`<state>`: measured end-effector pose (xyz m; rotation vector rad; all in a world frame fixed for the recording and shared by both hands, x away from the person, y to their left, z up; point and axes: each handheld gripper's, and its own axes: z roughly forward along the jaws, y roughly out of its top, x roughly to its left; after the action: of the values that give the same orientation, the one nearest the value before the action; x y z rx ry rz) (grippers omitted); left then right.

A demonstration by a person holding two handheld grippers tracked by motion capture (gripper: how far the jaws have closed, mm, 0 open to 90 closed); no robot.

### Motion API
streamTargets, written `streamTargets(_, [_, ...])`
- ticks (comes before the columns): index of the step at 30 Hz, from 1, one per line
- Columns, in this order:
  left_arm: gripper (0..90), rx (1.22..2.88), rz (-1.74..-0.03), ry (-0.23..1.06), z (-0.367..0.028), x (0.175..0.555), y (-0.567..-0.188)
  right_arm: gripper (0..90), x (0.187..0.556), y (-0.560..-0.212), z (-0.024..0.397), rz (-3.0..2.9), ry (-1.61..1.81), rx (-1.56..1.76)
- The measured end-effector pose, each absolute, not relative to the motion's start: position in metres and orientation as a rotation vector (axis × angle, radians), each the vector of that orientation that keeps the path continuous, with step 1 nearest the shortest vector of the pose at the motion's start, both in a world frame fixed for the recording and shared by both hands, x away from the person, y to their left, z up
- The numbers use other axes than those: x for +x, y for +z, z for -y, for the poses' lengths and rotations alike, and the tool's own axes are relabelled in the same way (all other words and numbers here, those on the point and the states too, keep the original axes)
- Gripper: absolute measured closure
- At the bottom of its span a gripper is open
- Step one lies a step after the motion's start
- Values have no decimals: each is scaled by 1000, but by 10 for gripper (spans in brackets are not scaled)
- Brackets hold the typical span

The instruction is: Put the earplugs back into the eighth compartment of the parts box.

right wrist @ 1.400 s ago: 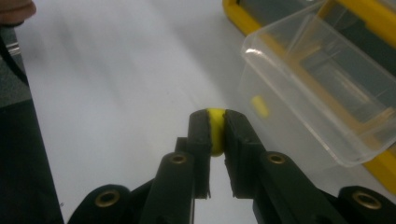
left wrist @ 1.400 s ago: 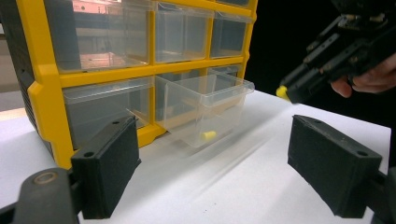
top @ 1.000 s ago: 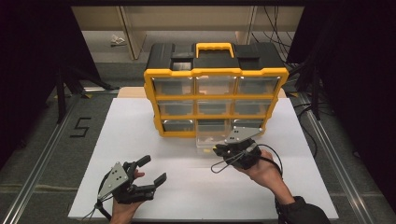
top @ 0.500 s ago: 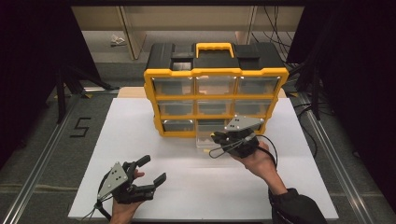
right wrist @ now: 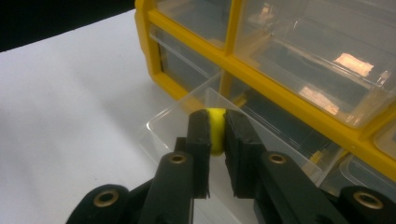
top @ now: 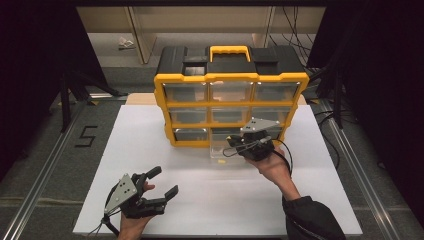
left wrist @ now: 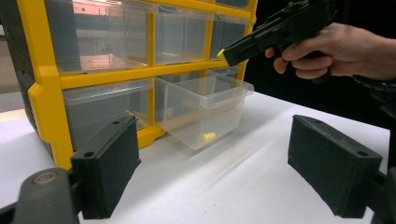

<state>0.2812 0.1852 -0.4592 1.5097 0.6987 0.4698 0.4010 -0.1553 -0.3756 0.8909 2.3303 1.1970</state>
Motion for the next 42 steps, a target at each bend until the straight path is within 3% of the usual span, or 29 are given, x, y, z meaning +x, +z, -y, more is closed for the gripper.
streamTargets(5, [162,1510,-698,468,-185,281,-459,796,410,-384,152,-2321,1184,920])
streamTargets(18, [162,1509,-698,469,-185,281,-459,500,407,-374,165,-2260,1302,978])
streamTargets(42, [160,1520,-693,442,-184,282,-459,330,351,-364,162,-2167,1557,838])
